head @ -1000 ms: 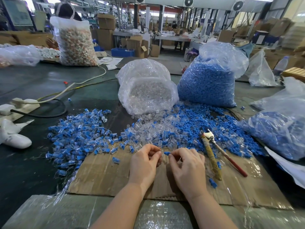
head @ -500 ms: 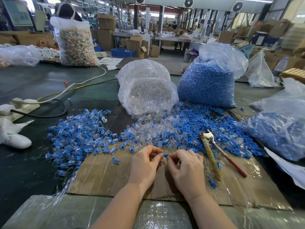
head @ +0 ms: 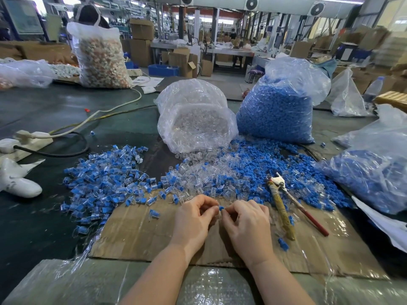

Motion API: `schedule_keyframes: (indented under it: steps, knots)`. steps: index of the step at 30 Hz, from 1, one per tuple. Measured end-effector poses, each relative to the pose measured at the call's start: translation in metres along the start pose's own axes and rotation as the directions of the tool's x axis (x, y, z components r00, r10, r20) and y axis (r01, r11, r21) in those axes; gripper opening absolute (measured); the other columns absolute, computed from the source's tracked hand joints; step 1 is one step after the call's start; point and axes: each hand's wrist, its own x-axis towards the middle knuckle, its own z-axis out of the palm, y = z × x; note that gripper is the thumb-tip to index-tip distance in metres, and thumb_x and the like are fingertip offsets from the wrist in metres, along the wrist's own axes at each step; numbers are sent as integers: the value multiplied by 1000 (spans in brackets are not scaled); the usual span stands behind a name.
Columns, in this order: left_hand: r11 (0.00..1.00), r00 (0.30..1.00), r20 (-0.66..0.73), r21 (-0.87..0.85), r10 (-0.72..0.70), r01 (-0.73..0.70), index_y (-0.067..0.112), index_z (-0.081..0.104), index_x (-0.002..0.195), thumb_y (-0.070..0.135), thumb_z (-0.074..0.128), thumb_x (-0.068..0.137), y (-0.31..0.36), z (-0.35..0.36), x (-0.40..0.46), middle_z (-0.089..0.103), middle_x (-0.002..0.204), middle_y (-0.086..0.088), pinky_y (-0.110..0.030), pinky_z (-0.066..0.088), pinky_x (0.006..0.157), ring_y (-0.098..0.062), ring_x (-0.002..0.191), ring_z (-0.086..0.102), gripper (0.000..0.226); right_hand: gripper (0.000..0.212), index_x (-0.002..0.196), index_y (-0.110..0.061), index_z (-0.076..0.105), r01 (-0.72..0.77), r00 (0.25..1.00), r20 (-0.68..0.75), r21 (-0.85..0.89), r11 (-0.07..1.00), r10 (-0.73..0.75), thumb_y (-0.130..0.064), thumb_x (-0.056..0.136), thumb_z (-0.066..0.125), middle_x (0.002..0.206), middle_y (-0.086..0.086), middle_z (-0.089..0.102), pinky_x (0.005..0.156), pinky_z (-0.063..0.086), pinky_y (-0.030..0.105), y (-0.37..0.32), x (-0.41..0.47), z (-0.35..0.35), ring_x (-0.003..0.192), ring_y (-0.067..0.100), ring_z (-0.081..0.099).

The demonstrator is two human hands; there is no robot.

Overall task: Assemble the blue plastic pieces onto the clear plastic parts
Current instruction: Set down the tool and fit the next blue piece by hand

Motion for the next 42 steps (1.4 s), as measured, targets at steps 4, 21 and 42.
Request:
schedule_keyframes:
  steps: [4,21,42]
  knots:
    - [1000,1000,-15,-11,-13,13,22,65,74,2,63,84,2,1,0,66,68,4,-16,50,59,-4,63,62,23,14,62,-19,62,-14,1000,25,28,1000,13,-28,73,64,60,-8,60,66,25,30,1,0,-1,62,18,56]
    - [998,1000,-14,64,12,-11,26,65,77,9,63,86,4,-1,0,67,73,2,-28,56,70,-12,72,64,19,19,94,-26,72,-25,992,129,160,987,4,-29,78,63,82,-6,62,70,41,36,-2,3,-7,77,19,57]
    - [991,998,-15,117,61,-59,26,65,76,9,68,81,5,-2,-1,68,74,5,-21,54,69,-5,71,64,18,31,90,-21,73,-20,995,103,172,985,3,-43,81,54,80,-5,63,68,42,37,-2,3,-7,75,20,57]
